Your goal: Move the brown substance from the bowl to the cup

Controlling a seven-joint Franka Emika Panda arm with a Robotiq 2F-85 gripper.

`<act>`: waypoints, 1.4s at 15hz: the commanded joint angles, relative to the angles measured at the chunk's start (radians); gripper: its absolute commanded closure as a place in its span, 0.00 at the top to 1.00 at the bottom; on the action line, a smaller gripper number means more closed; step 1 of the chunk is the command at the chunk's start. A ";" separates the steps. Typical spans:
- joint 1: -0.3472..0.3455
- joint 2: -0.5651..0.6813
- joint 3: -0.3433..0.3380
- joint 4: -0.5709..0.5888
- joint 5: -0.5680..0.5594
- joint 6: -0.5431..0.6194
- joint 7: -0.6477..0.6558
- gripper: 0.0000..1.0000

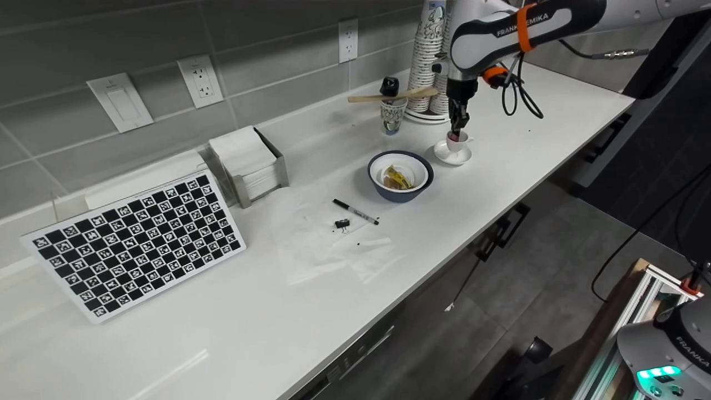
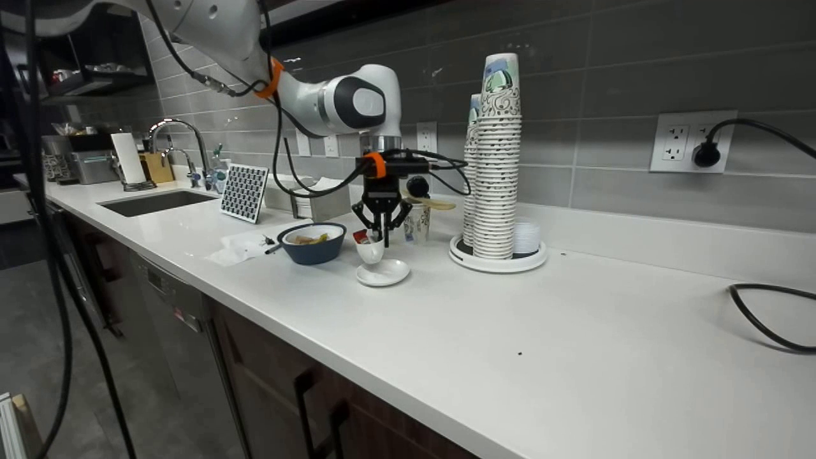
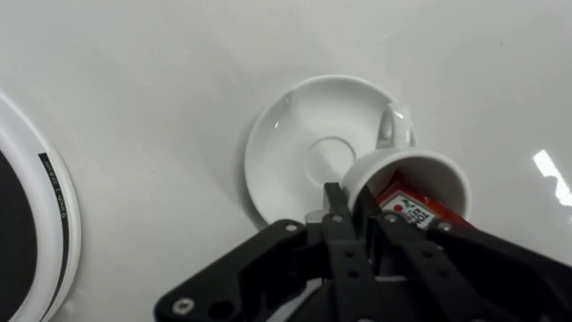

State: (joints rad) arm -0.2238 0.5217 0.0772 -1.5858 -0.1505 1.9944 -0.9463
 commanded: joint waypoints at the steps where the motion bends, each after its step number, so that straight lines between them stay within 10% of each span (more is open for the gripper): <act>1: -0.010 -0.009 -0.009 0.001 0.085 0.014 -0.071 0.02; 21: 0.057 0.052 -0.081 0.026 0.019 0.019 0.036 0.02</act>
State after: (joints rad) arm -0.1888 0.5493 0.0180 -1.5909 -0.1047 2.0090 -0.9500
